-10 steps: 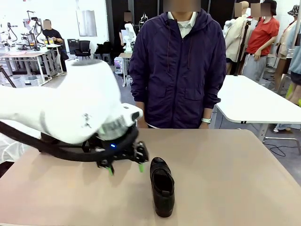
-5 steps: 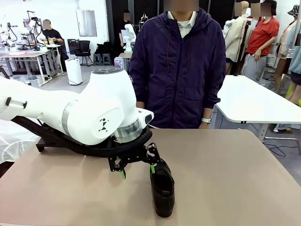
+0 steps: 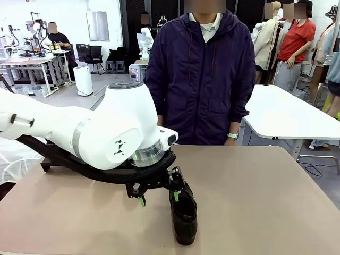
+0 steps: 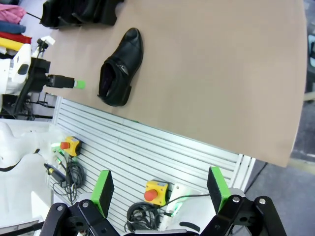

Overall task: Organize the shoes by placing them on the stand.
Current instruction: Place the Shoe from the middle of the table onto the Shoes Stand.

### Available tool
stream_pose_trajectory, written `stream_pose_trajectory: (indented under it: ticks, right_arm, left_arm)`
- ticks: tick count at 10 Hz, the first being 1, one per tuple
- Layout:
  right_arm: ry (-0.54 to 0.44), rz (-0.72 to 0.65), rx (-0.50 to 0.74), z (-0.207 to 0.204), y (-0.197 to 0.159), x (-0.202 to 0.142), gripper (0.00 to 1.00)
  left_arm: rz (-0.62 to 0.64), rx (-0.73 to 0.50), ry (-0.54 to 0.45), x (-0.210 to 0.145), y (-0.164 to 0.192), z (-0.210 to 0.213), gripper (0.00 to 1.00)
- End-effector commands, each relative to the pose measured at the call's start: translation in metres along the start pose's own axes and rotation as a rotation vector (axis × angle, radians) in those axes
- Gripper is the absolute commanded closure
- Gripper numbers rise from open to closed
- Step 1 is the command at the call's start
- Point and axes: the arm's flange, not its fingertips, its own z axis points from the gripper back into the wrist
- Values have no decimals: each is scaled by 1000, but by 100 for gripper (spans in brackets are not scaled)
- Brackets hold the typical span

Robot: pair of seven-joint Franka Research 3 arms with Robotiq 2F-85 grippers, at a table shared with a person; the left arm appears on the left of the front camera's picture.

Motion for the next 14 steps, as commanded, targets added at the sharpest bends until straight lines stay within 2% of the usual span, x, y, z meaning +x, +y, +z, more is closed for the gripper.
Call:
stream_pose_trajectory:
  ticks: [1, 8, 9, 10, 11, 14]
  right_arm:
    - [-2, -5, 16, 2, 3, 3, 0]
    - [-2, -5, 16, 2, 3, 3, 0]
    - [-2, -5, 16, 2, 3, 3, 0]
    - [-2, -5, 16, 2, 3, 3, 0]
    - [-2, -5, 16, 2, 3, 3, 0]
    - [-2, -5, 16, 2, 3, 3, 0]
  left_arm:
    - [-74, -13, -11, 16, -5, -21, 0]
    - [-121, 34, 22, 36, -22, -67, 0]
    - [-131, 40, 15, 38, -22, -71, 26]
    - [-119, 62, -5, 39, -22, -76, 86]
    - [-115, 67, -11, 40, -21, -79, 100]
    - [-111, 81, -39, 44, -23, -90, 100]
